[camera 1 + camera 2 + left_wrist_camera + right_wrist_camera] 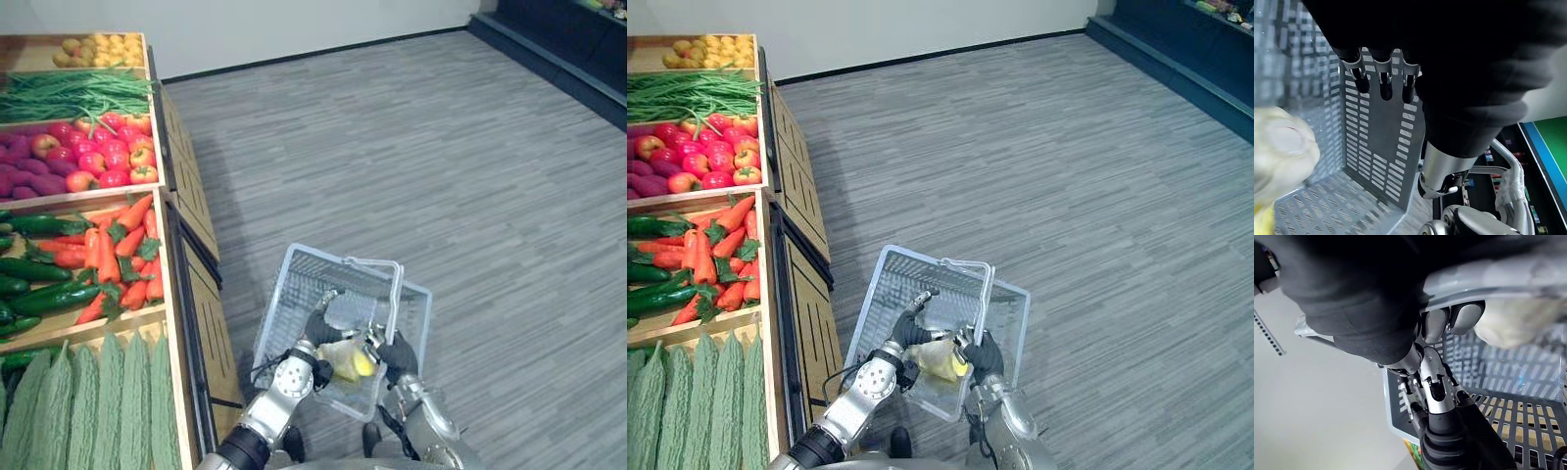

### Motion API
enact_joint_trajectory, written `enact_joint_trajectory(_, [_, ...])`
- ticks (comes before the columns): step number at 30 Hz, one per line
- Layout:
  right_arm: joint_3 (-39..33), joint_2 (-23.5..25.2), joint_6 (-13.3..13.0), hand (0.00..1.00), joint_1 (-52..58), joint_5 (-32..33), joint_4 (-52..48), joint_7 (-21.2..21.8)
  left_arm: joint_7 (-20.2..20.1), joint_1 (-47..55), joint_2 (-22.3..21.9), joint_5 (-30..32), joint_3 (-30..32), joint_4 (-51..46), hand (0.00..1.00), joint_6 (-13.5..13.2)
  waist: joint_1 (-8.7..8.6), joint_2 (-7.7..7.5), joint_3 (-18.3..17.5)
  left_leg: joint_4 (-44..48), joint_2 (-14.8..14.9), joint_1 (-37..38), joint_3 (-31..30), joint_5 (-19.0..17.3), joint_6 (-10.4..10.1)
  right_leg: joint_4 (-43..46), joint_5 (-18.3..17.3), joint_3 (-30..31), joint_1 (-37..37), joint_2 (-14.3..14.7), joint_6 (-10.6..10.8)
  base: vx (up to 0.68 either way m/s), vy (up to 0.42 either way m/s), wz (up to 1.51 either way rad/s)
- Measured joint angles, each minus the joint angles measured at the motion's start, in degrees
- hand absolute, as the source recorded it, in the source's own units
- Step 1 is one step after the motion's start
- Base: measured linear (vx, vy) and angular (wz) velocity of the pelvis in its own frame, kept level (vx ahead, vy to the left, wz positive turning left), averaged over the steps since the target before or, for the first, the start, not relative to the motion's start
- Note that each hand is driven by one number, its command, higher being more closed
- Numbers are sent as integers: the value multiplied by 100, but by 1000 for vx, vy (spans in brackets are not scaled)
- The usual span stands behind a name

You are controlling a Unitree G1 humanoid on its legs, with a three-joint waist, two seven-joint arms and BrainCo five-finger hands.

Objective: Pick vegetable in the basket

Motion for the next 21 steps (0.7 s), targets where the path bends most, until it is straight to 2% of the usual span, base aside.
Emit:
enact_joint_trajectory(5, [-303, 2, -3, 100, 4, -32, 9, -15, -1, 34, 12, 170, 40, -203, 0, -3, 15, -31, -27, 28, -18, 3, -10, 37, 31, 0, 4, -19, 21, -22, 0, 13, 11, 4])
enact_joint_trajectory(8, [-562, 16, -4, 100, 14, -326, 35, -27, -2, 156, 55, 228, 141, -795, 0, -26, 17, -30, -30, 35, -16, 3, -7, 37, 31, 0, 7, -20, 23, -19, -2, 0, 0, 0])
enact_joint_trajectory(13, [-1214, 58, -7, 100, 59, -903, 278, -149, -30, 627, 92, 193, 738, -1951, 0, -264, 38, 23, -102, 30, -14, -7, -17, 31, 30, 0, 7, -47, 23, -14, -2, 0, 0, 0])
enact_joint_trajectory(15, [-1331, 59, -7, 100, 60, -970, 319, -200, -30, 760, 96, 195, 925, -2148, 0, -278, 38, 48, -124, 26, -19, -9, -24, 31, 30, 0, 7, -89, 25, -19, -1, -13, -4, 2])
enact_joint_trajectory(21, [-2173, 69, -33, 100, 60, -1467, 441, -409, 120, 1559, 129, 49, 1907, -3246, 0, -468, 79, 61, -132, 0, -50, -90, -190, 12, 1, -4, -11, -284, 25, -46, 23, -35, -4, 13])
